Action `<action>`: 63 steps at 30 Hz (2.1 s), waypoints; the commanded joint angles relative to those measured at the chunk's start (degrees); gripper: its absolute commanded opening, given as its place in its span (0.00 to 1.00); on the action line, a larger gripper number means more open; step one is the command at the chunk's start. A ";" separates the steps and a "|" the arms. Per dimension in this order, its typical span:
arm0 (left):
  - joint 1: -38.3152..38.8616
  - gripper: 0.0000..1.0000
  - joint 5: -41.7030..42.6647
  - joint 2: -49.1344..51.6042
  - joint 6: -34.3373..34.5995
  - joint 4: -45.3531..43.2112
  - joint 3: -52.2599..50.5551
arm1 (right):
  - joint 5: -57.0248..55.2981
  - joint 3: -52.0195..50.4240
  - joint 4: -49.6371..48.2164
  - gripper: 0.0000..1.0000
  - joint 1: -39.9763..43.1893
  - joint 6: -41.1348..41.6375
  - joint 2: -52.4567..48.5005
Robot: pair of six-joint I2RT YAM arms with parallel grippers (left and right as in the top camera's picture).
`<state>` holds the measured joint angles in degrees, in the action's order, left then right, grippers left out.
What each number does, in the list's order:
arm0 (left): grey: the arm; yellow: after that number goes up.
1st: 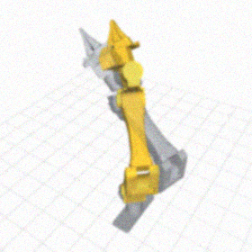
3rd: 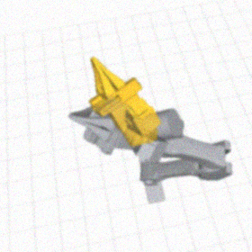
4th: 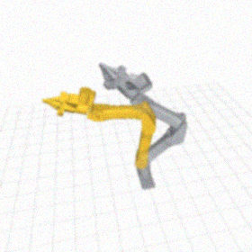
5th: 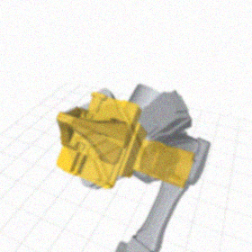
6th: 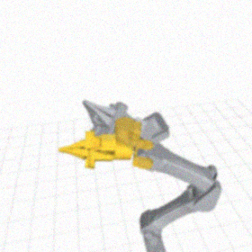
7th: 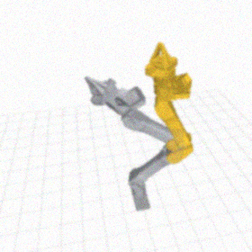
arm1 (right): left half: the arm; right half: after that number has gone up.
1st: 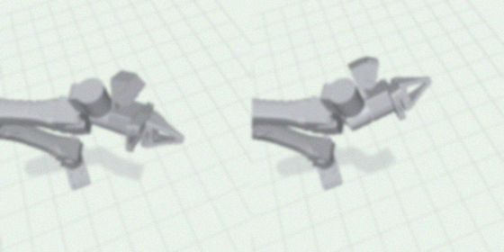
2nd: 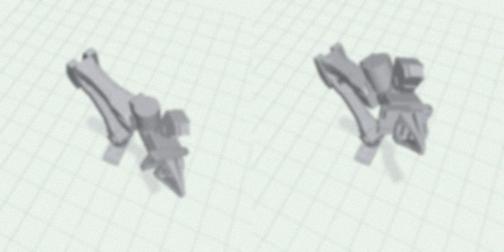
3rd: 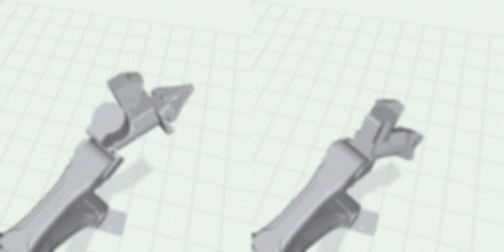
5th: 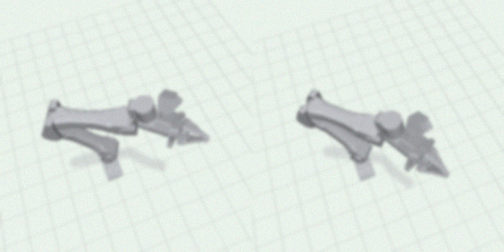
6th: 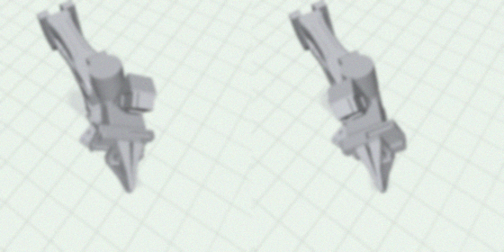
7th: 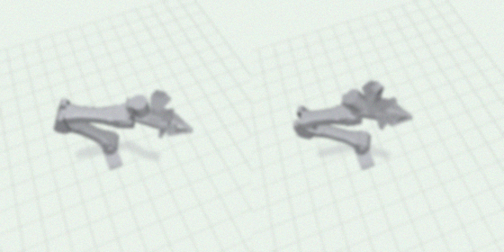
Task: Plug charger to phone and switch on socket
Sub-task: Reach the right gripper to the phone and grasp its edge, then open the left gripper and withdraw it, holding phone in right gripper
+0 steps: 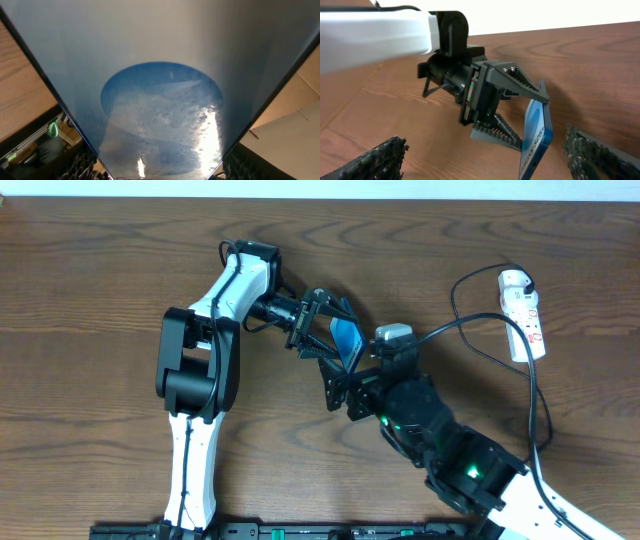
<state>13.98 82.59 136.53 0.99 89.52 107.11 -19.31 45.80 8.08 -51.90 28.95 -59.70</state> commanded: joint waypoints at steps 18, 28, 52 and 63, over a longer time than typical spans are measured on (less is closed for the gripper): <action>-0.02 0.60 1.60 0.66 -1.42 0.17 -0.42 | -2.95 1.40 5.11 0.98 3.23 16.98 -6.29; -0.02 0.60 1.62 0.66 -1.42 0.17 -0.42 | -3.10 1.40 3.52 0.99 4.35 19.43 -13.38; -0.02 0.60 0.35 0.66 -1.40 0.17 -0.42 | -5.84 1.40 -5.25 0.03 4.35 19.19 -21.16; -1.14 0.88 0.35 0.66 -1.40 0.24 -0.42 | -6.32 1.40 -4.55 0.01 5.33 16.09 -19.12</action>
<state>13.78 82.15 136.53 0.97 89.58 107.11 -24.43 46.13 3.25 -47.66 47.68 -80.51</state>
